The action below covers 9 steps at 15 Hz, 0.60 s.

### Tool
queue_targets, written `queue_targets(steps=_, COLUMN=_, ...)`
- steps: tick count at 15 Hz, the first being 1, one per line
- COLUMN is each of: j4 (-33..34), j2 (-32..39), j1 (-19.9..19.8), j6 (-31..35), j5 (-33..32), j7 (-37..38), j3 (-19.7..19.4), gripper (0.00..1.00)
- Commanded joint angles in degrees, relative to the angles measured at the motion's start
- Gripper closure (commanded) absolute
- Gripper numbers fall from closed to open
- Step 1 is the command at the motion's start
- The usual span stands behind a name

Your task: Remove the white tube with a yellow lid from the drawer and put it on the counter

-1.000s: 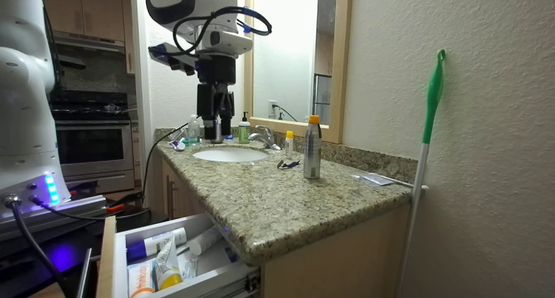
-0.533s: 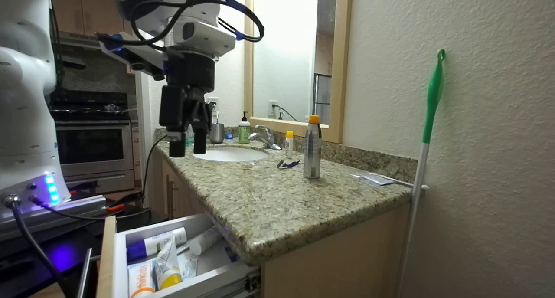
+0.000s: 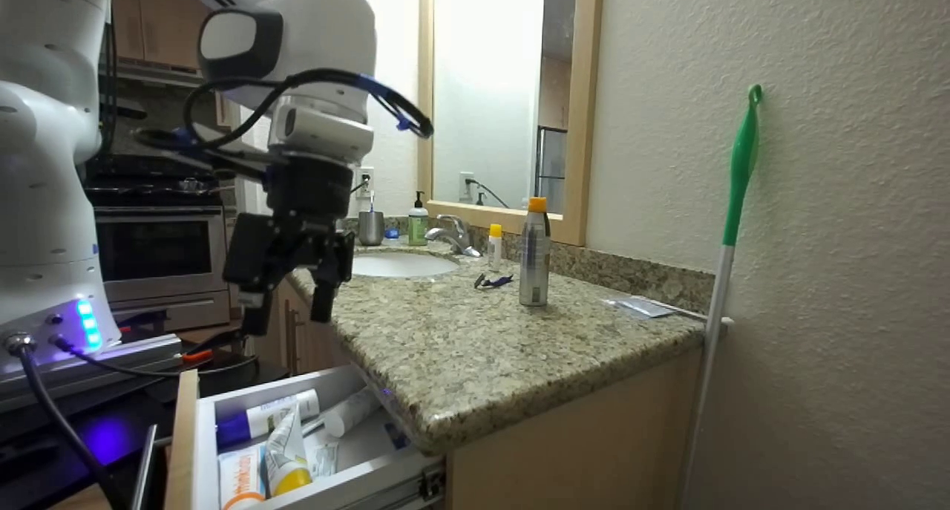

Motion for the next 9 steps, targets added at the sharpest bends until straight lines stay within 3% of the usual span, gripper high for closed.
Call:
queue_targets(steps=1, j4=-8.36, j2=0.54, j1=-4.83, j6=12.2, j5=1.62, j7=-5.31, j3=0.34, gripper=0.0)
queue_targets(steps=3, j4=-14.77, j2=-2.91, j1=-9.28, j6=21.92, j5=4.28, j7=-13.44, j3=2.24, gripper=0.0)
queue_targets(steps=4, j4=-9.08, j2=1.2, j1=-5.85, j6=15.27, j5=1.78, j7=-6.69, j3=0.84, gripper=0.0)
queue_targets(steps=7, j4=-10.19, j2=0.81, j1=-6.73, j6=16.72, j5=1.48, j7=-7.16, j3=0.84, gripper=0.0)
queue_targets(steps=9, j4=-9.3, j2=2.12, j1=-6.46, j6=11.89, j5=6.64, j7=-3.77, j3=3.98, gripper=0.0)
